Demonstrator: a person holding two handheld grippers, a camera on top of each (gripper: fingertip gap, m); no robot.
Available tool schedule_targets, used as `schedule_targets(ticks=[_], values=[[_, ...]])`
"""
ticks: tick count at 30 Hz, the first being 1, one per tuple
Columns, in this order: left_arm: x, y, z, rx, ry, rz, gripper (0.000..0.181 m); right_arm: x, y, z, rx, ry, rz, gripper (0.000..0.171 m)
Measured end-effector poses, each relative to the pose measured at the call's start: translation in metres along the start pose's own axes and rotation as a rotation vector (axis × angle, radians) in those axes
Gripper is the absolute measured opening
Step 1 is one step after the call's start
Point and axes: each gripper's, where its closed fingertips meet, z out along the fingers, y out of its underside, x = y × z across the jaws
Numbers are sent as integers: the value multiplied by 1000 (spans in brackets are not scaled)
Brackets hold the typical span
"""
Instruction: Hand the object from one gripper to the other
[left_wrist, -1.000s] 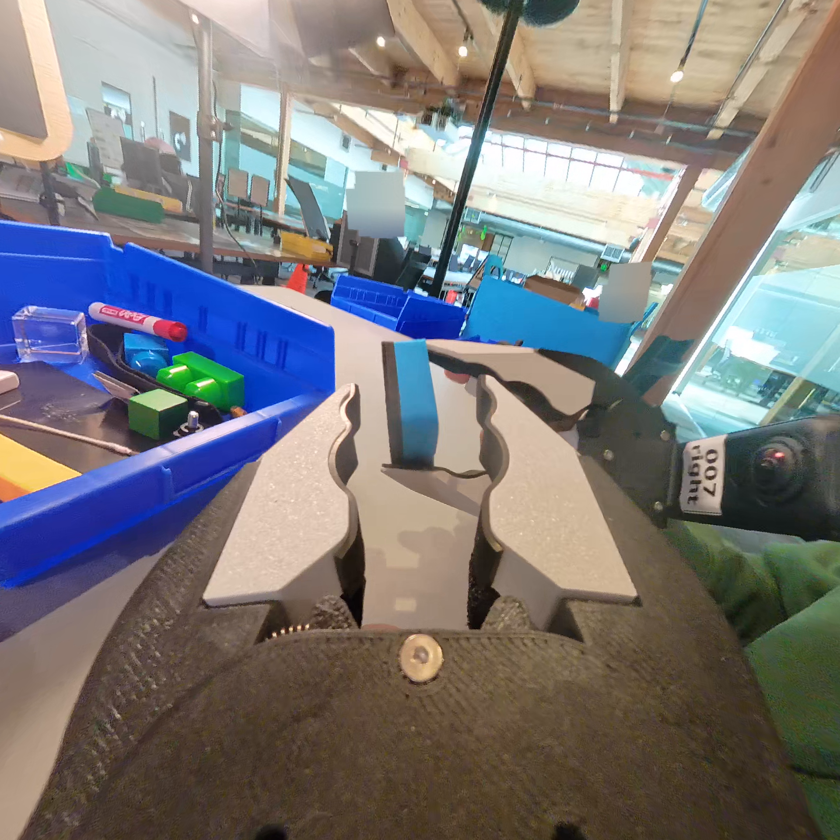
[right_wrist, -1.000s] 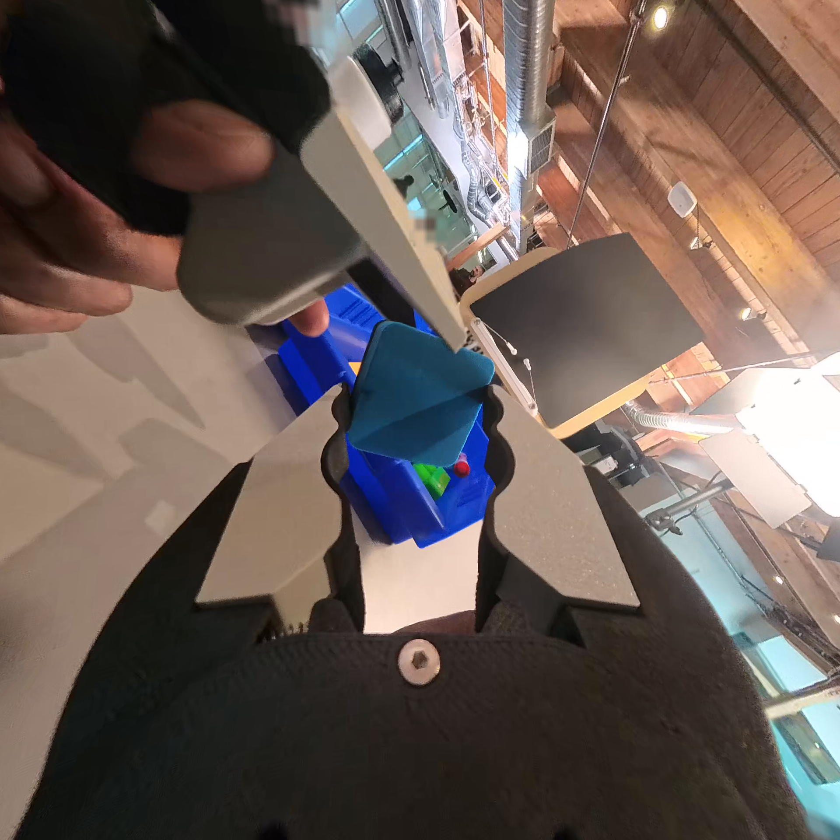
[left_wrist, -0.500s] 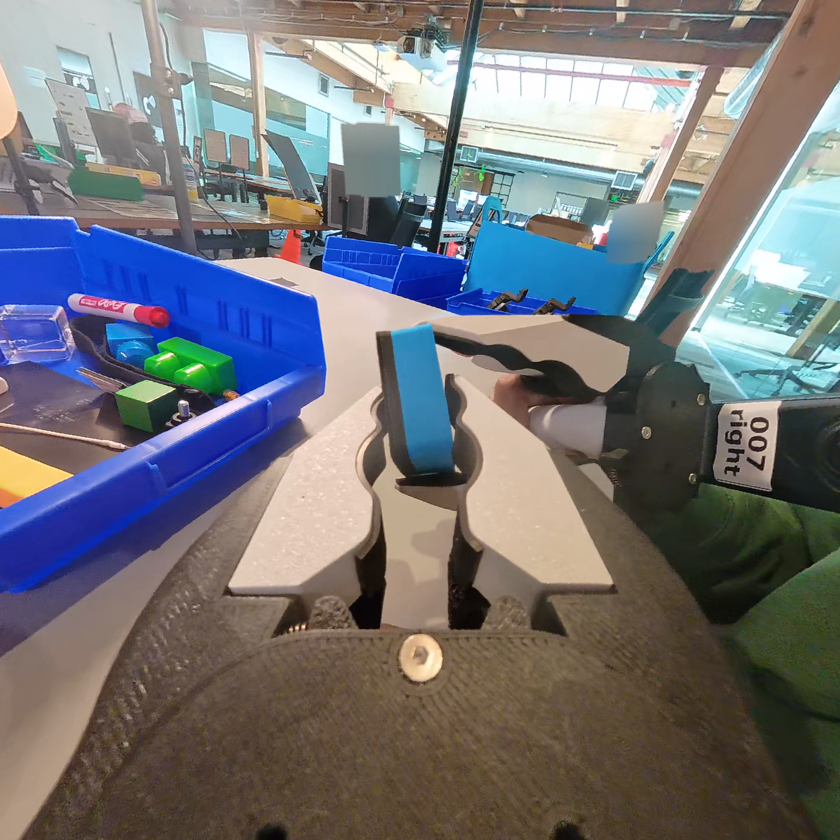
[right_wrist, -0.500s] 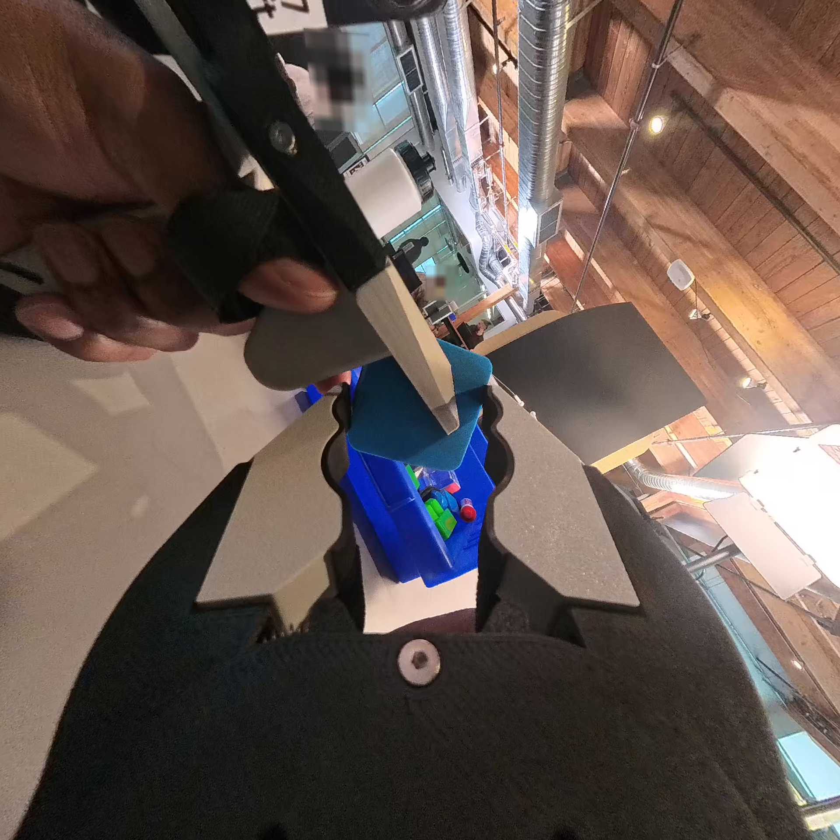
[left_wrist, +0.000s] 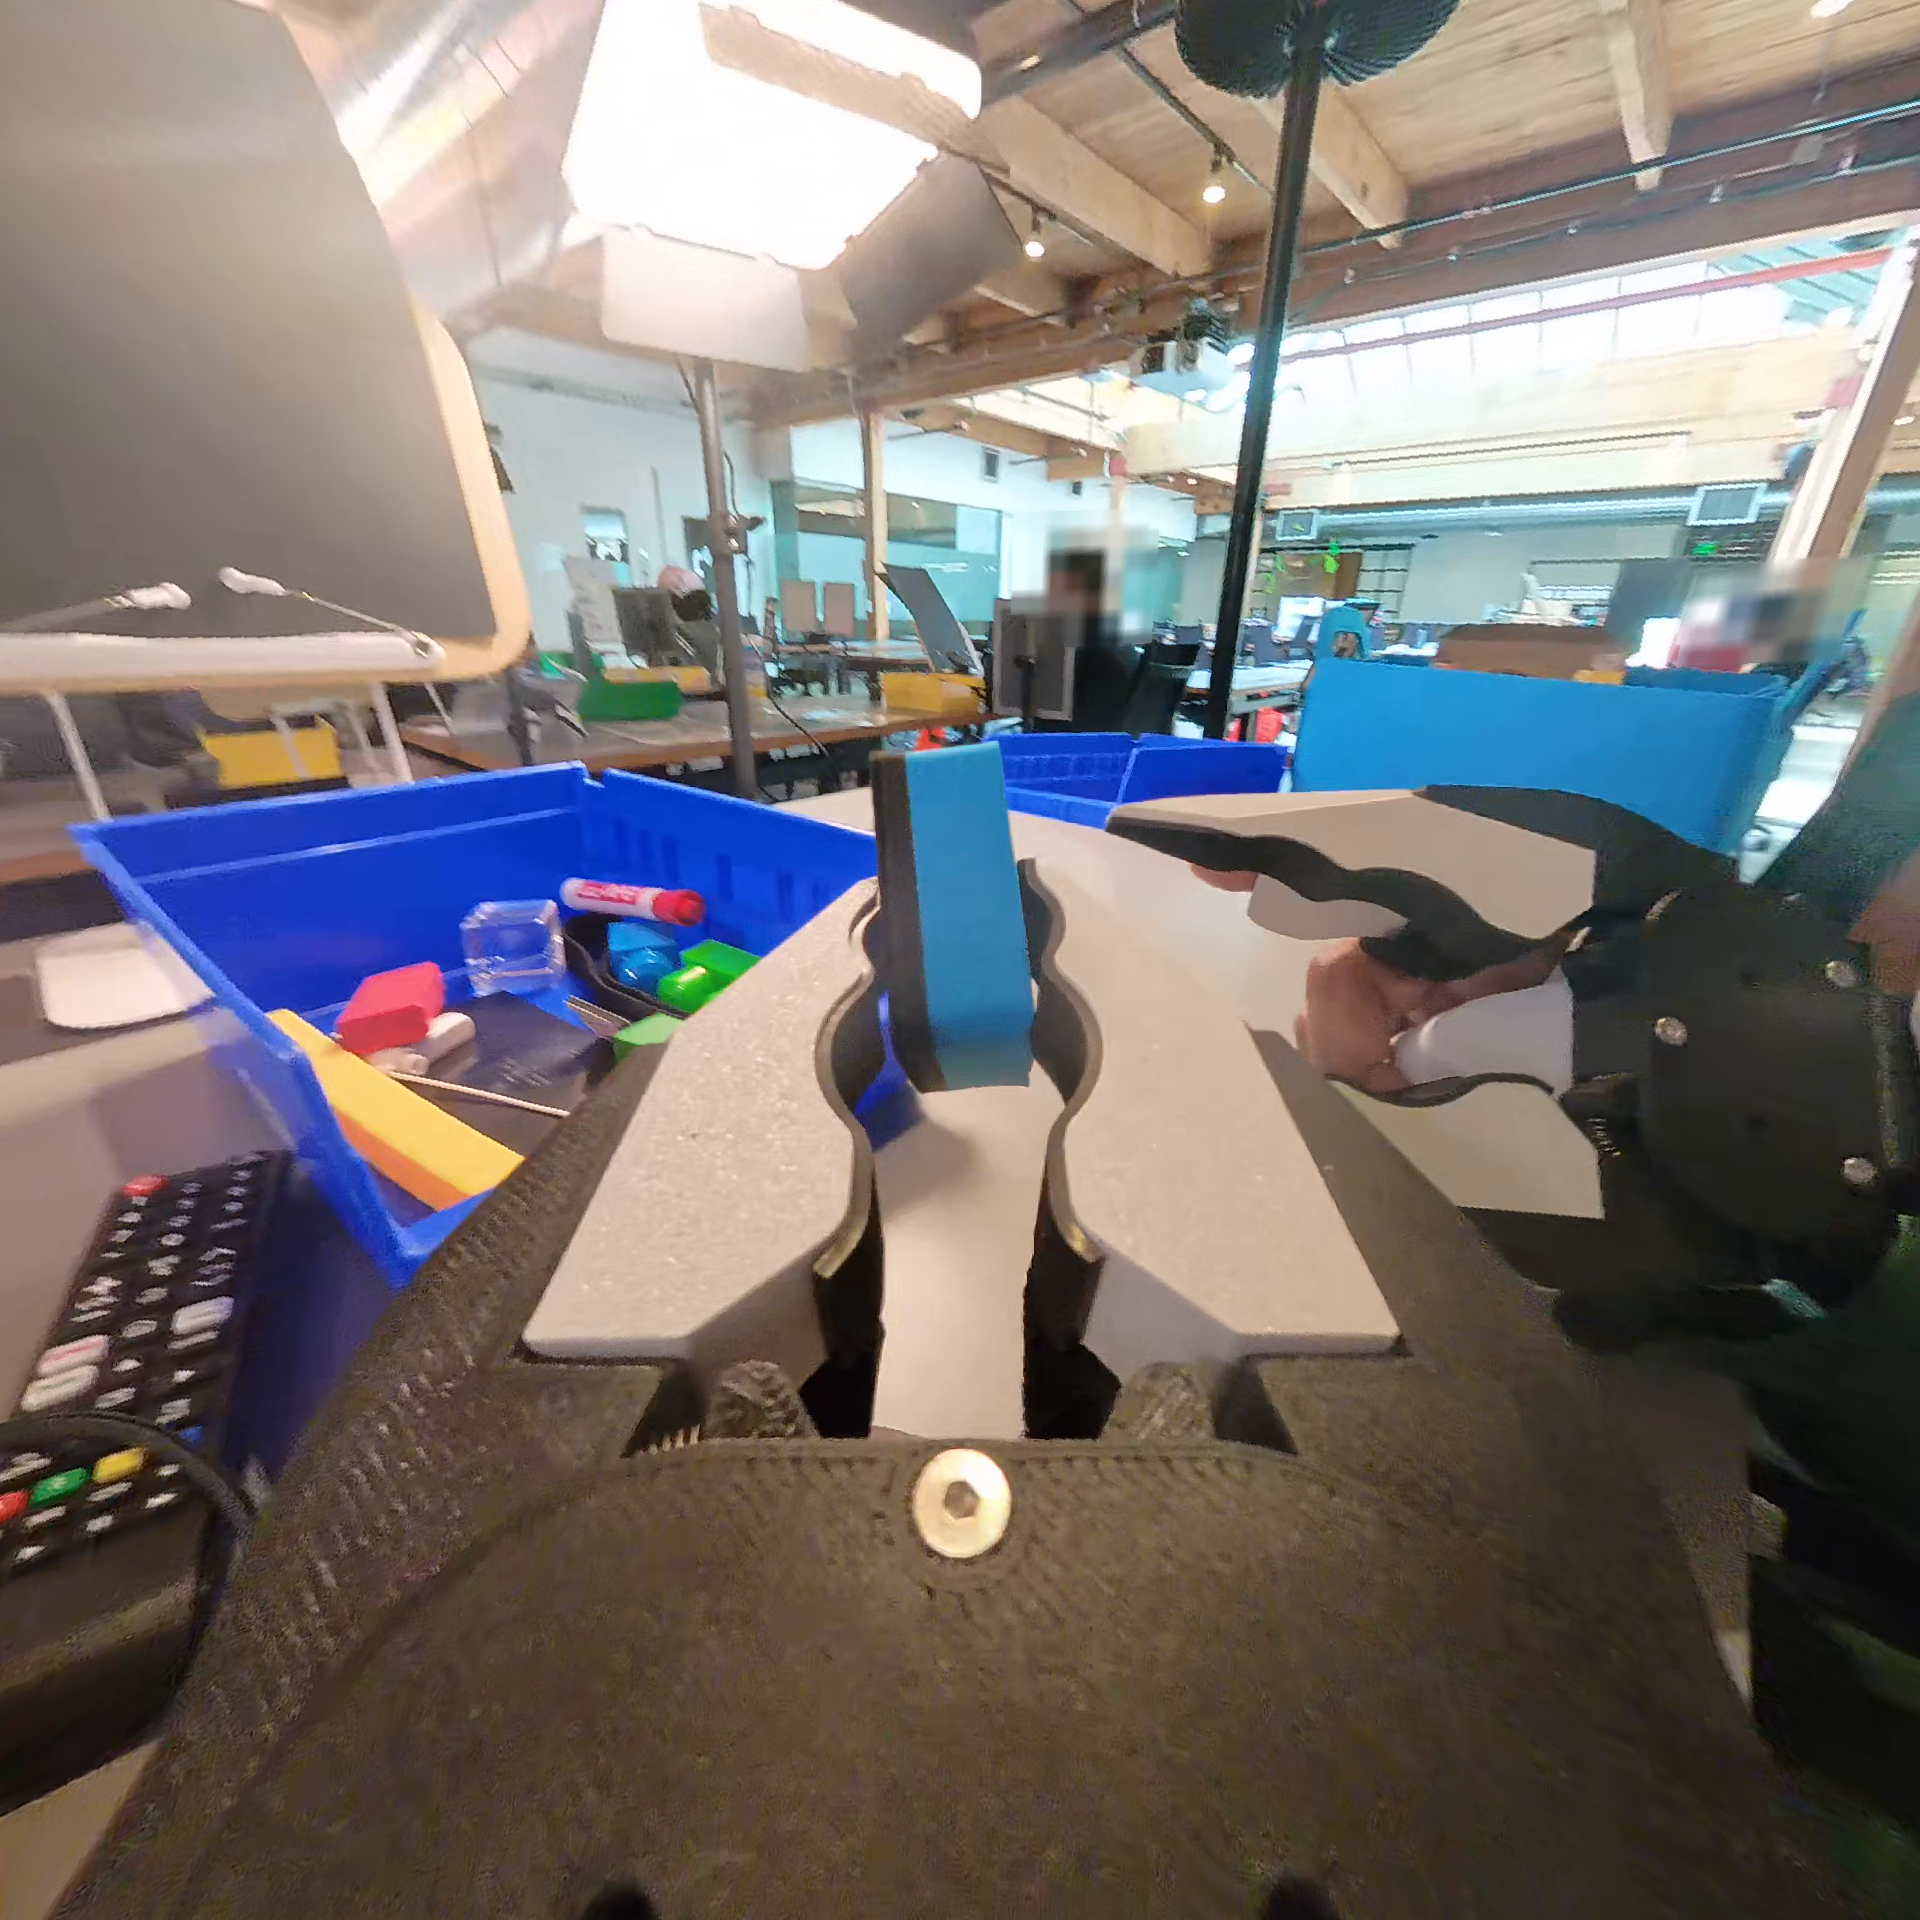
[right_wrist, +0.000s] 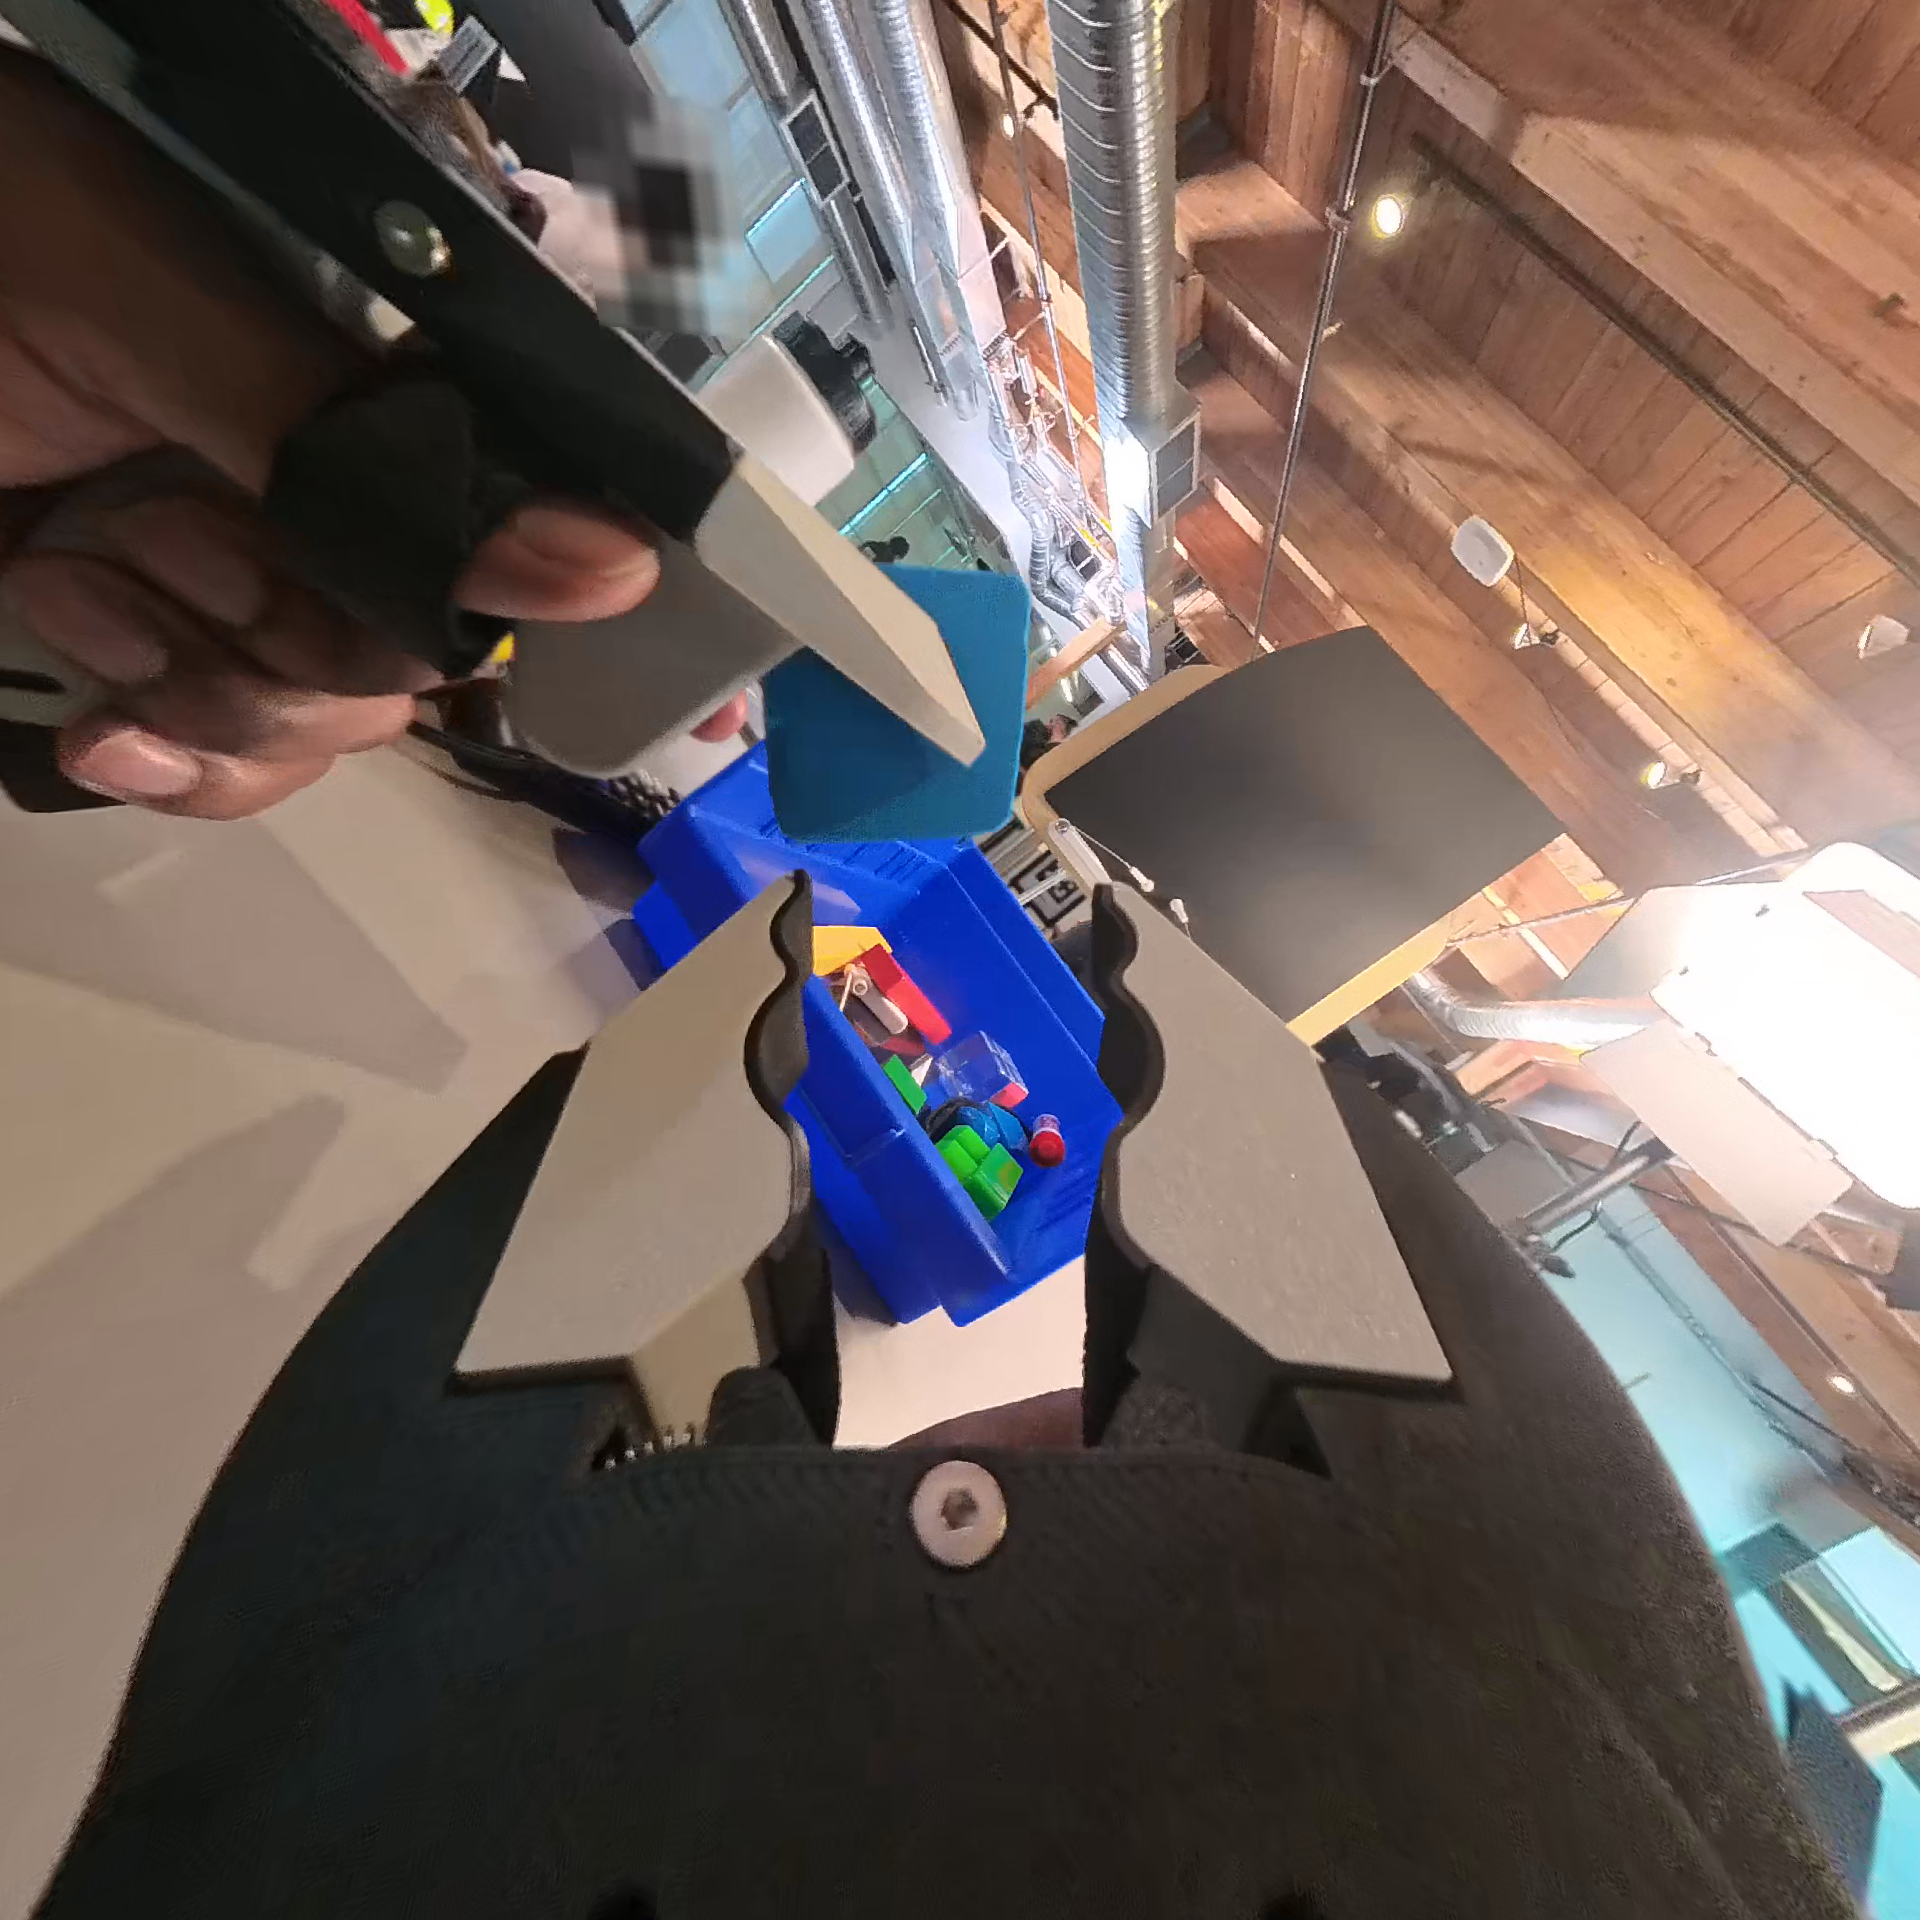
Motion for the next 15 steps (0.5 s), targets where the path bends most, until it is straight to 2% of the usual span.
schedule_targets(ticks=[4,8,11,15], values=[[-6,-7,-4,31,-48,68,22,7,-1,-1,8,16,58,55],[-12,-2,-9,-31,-76,211,22,11,-1,-2,15,27,80,55],[-12,1,-13,-92,-54,325,22,10,-2,-1,18,18,79,54],[-5,1,-16,-68,-4,437,22,7,-6,-2,37,6,71,54]])
